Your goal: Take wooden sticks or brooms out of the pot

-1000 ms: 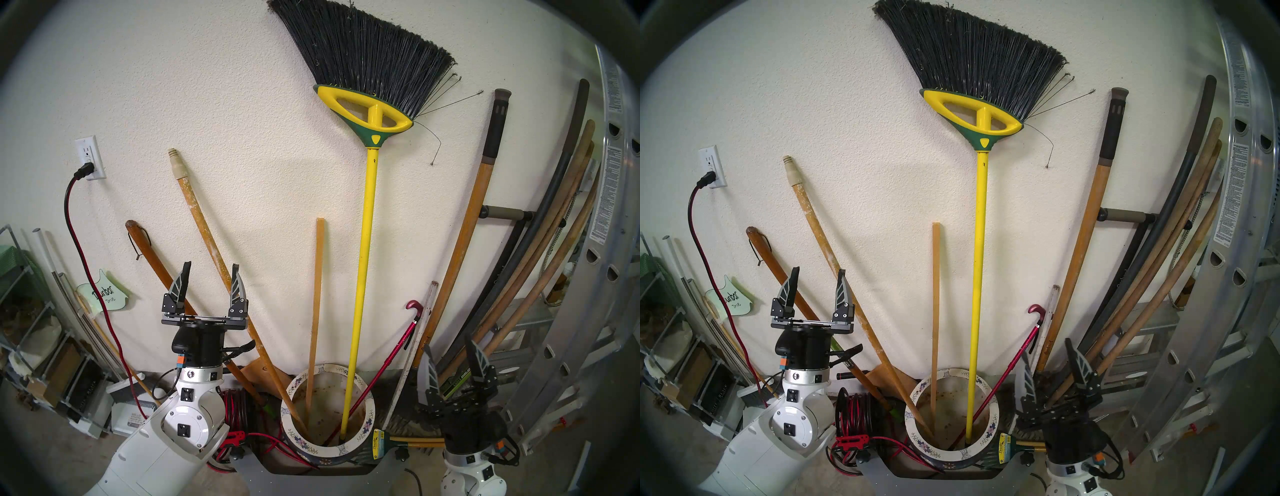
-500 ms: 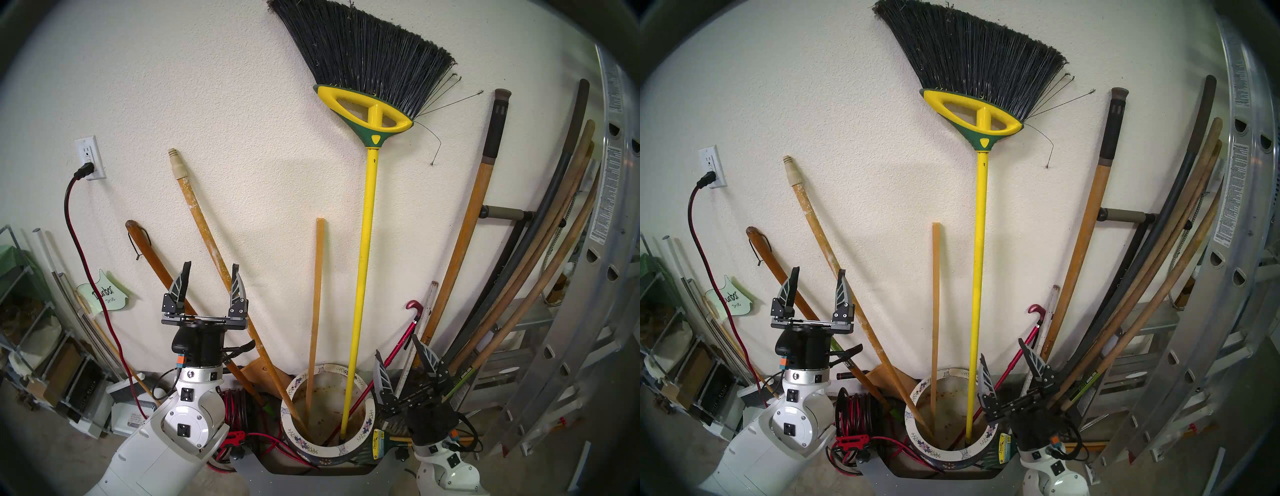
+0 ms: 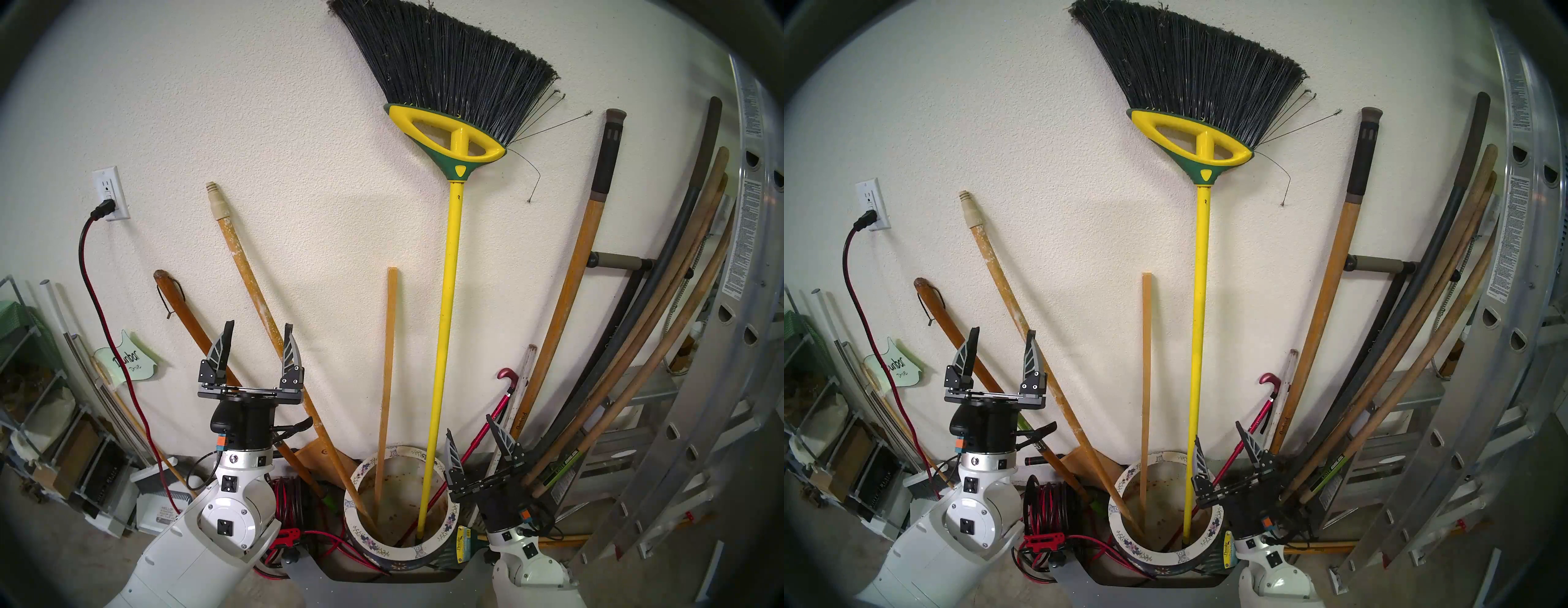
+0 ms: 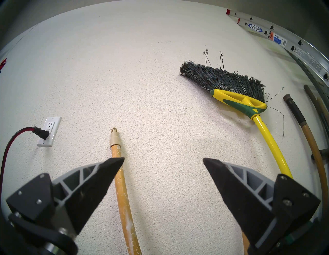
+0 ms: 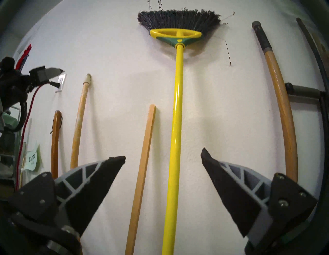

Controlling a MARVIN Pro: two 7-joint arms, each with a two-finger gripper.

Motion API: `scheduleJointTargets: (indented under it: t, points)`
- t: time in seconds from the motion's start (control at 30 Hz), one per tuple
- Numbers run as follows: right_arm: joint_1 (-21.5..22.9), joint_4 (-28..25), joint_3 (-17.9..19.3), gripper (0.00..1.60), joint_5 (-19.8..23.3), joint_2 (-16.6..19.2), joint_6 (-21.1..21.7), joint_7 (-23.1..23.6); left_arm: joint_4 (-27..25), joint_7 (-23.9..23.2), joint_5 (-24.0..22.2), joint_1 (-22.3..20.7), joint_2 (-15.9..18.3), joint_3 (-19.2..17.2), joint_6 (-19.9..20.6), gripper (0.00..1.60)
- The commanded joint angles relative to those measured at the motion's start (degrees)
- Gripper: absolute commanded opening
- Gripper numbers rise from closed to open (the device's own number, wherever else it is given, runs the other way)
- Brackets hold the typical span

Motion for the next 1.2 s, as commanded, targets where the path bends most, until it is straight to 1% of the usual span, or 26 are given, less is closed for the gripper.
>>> scheduleJointTargets:
  t: [0.0, 0.13, 0.2, 0.4, 0.43, 0.53, 0.73, 0.9, 0.93, 0.97, 1.0, 1.1, 1.17]
  points:
    - [5.10, 6.48, 2.27, 1.60, -2.10, -0.68, -0.17, -1.96, -0.02, 0.05, 0.01, -0.09, -0.16, 0.02, -0.03, 1.60]
    - [6.51, 9.15, 3.98, 1.60, -2.40, -0.26, -0.17, -2.14, -0.02, -0.01, 0.00, -0.08, -0.20, -0.02, -0.04, 1.60]
    - [7.01, 10.23, 4.55, 1.60, -1.82, 0.12, -0.17, -1.94, -0.02, -0.03, 0.00, -0.07, -0.22, -0.03, -0.04, 1.60]
    - [8.29, 12.25, 4.77, 1.60, -0.76, 1.46, -0.17, 0.19, -0.02, -0.12, -0.01, -0.05, -0.29, -0.09, -0.05, 1.60]
    - [8.91, 12.98, 4.42, 1.60, 0.11, 1.82, -0.17, 1.38, -0.02, -0.15, -0.01, -0.05, -0.31, -0.11, -0.05, 1.60]
    - [9.84, 13.56, 3.94, 1.60, 0.76, 1.62, -0.17, 2.58, -0.02, -0.19, -0.02, -0.04, -0.33, -0.13, -0.05, 1.60]
    - [13.15, 16.27, 3.01, 1.60, 0.50, 1.01, -0.17, 3.86, -0.02, -0.27, -0.03, -0.02, -0.38, -0.18, -0.05, 1.60]
    - [17.21, 18.03, 1.02, 1.60, -0.12, 1.26, -0.17, 2.83, -0.03, -0.35, -0.05, 0.01, -0.41, -0.23, -0.04, 1.60]
    - [18.56, 18.58, 0.91, 1.60, -0.38, 1.06, -0.17, 2.98, -0.03, -0.37, -0.06, 0.02, -0.42, -0.24, -0.04, 1.60]
    - [18.13, 17.00, 0.21, 1.60, -0.36, 1.21, -0.17, 2.40, -0.04, -0.39, -0.06, 0.02, -0.43, -0.25, -0.04, 1.60]
    - [19.14, 17.42, 0.06, 1.60, -0.49, 1.12, -0.17, 2.45, -0.04, -0.40, -0.06, 0.03, -0.43, -0.26, -0.04, 1.60]
    - [20.71, 16.43, -0.91, 1.60, -1.04, 0.95, -0.05, 1.96, -0.04, -0.45, -0.07, 0.04, -0.45, -0.28, -0.04, 1.60]
    - [22.37, 17.29, -1.42, 1.60, -1.79, 0.71, 0.47, 1.30, -0.04, -0.48, -0.08, 0.05, -0.47, -0.30, -0.04, 1.60]
